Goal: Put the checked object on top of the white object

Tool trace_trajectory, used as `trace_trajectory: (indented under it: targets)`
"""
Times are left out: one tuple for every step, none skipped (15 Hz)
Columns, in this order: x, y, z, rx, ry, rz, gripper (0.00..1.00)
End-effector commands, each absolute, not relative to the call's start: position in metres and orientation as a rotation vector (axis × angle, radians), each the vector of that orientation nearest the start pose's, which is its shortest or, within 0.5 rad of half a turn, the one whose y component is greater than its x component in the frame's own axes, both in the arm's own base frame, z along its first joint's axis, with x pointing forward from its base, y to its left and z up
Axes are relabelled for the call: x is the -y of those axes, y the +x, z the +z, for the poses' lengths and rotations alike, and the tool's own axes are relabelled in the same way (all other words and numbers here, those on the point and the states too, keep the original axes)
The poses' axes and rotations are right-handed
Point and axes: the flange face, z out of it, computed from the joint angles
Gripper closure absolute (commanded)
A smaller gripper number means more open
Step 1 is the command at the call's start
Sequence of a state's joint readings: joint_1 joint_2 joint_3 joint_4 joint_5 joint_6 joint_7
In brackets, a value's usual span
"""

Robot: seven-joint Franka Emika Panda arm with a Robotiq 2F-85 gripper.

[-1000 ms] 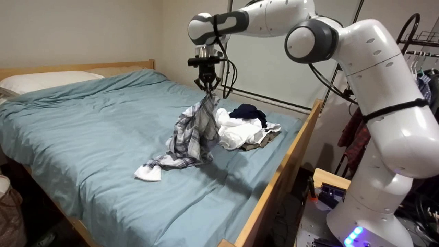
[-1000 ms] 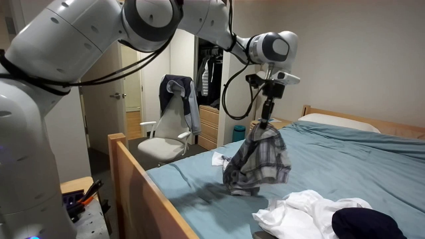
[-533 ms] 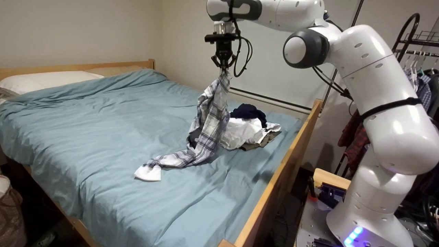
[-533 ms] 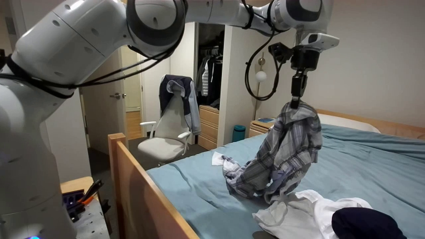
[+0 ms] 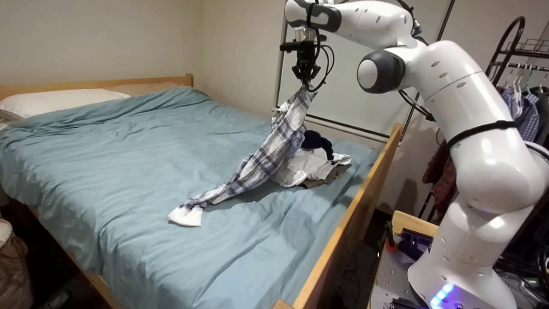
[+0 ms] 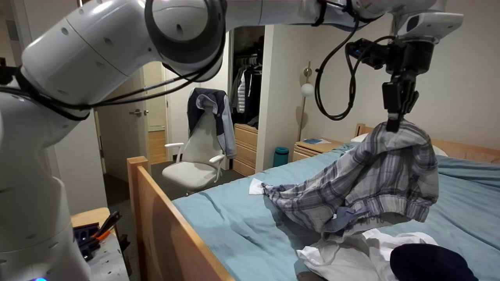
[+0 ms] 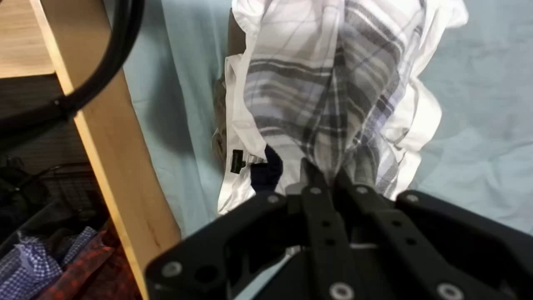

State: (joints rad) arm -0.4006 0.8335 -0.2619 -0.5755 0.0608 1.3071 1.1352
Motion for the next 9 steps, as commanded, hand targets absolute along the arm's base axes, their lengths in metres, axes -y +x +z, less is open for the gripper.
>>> trace_trajectory:
  targets:
    - [0.393,0.613,0.525,-2.71,-1.922,0.05,0.92]
    - [0.4,0.605,0.524,-2.748,-1.846,0.092,0.92]
    - [0.407,0.6,0.524,-2.796,-1.775,0.096,0.92]
    - [0.413,0.593,0.525,-2.837,-1.706,0.105,0.92]
    - [0.419,0.588,0.526,-2.861,-1.657,0.114,0.92]
    - [0.425,0.585,0.527,-2.899,-1.594,0.095,0.92]
    - [0.43,0.581,0.527,-2.922,-1.559,0.087,0.92]
    - [0.432,0.58,0.525,-2.876,-1.616,0.111,0.92]
    - [0.433,0.579,0.523,-2.862,-1.659,0.123,0.92]
